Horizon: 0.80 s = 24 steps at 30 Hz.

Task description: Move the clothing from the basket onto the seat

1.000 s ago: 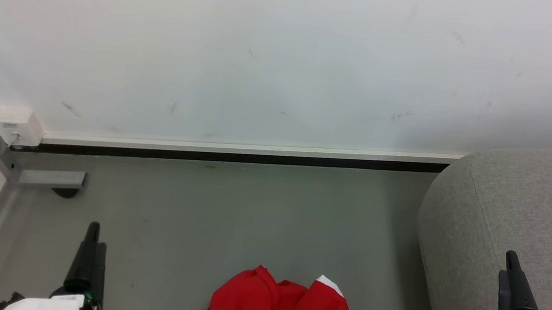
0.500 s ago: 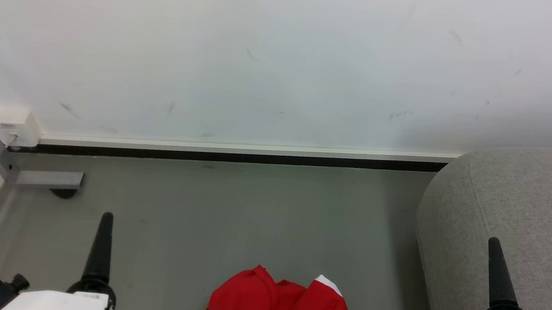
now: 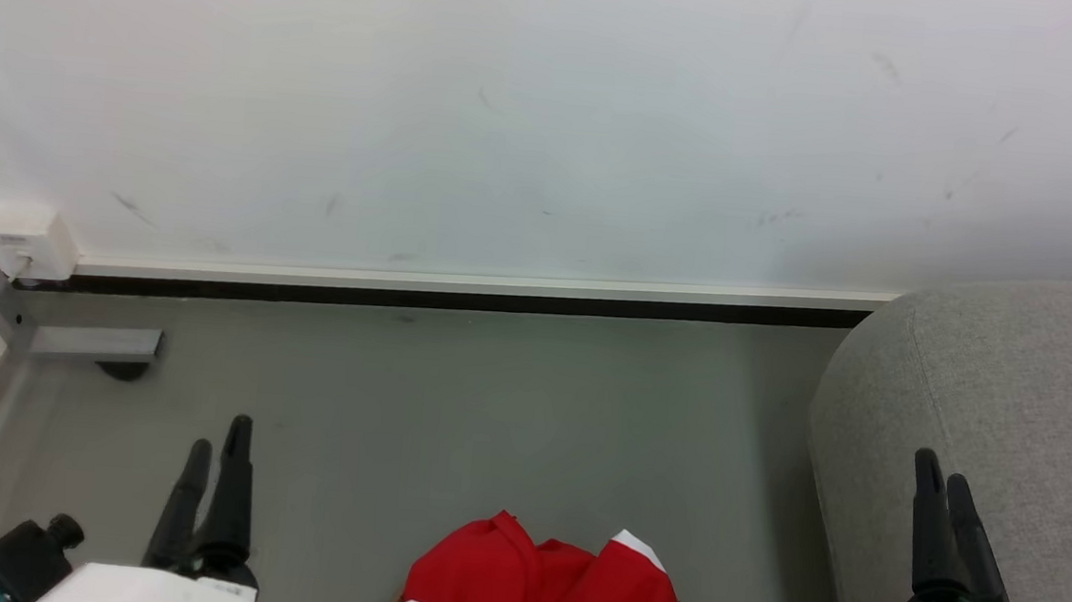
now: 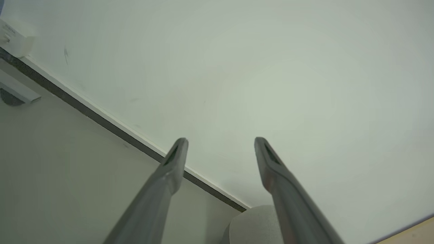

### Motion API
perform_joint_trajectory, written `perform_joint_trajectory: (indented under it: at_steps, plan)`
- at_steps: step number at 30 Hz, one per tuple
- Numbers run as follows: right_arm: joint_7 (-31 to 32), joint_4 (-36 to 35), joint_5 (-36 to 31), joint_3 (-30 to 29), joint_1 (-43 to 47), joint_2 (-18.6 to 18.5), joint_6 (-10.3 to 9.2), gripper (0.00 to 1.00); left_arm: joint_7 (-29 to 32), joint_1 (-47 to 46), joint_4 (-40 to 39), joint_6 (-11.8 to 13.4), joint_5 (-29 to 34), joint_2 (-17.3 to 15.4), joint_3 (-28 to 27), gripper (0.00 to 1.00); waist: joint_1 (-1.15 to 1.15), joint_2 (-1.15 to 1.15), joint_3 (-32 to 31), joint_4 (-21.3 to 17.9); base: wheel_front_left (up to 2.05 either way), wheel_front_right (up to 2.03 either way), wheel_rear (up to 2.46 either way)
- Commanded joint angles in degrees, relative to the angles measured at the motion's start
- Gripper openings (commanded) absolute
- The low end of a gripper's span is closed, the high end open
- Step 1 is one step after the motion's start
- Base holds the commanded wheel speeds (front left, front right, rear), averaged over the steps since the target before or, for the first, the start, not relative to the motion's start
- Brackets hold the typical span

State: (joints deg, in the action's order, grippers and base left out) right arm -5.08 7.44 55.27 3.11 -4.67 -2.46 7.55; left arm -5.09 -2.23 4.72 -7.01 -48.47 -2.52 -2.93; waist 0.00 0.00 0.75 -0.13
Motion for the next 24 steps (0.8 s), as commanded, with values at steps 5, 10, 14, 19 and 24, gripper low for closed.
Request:
perform_joint_trajectory:
  at_steps: [5, 10, 14, 19, 24]
  plan:
    - [-1.17, -0.66, -7.17, 0.64, -1.60, -0.91, -0.05, 1.00, -1.20, -0.27, -1.87, 0.73, 8.29, -0.63, 0.76, 1.00, 0.00, 0.00, 0.09, -0.16, 0.00, 0.00, 0.00]
    - [-2.00, 0.35, -13.28, 0.62, -1.22, -0.78, -0.06, 1.00, -2.02, 0.26, -2.12, 1.42, 13.66, -0.91, 1.19, 1.00, 0.00, 0.00, -0.16, -0.39, 0.00, 0.00, 0.00]
    - [-2.68, 0.55, -18.06, 0.64, -0.87, -0.72, -0.06, 1.00, -2.64, 0.71, -2.05, 2.25, 17.92, -1.43, 2.09, 1.00, 0.00, 0.00, -0.32, -0.48, 0.00, 0.00, 0.00]
    - [-3.39, 0.27, -23.01, 0.19, -0.53, -0.62, -0.06, 1.00, -3.41, 0.97, -1.51, 3.28, 22.18, -1.92, 3.40, 1.00, 0.00, 0.00, -0.37, -0.45, 0.00, 0.00, 0.00]
    - [-4.20, 0.14, -26.83, 0.46, -0.16, -0.52, -0.07, 1.00, -4.21, 1.21, -1.18, 3.91, 24.87, -2.44, 4.10, 1.00, 0.00, 0.00, -0.42, -0.33, 0.00, 0.00, 0.00]
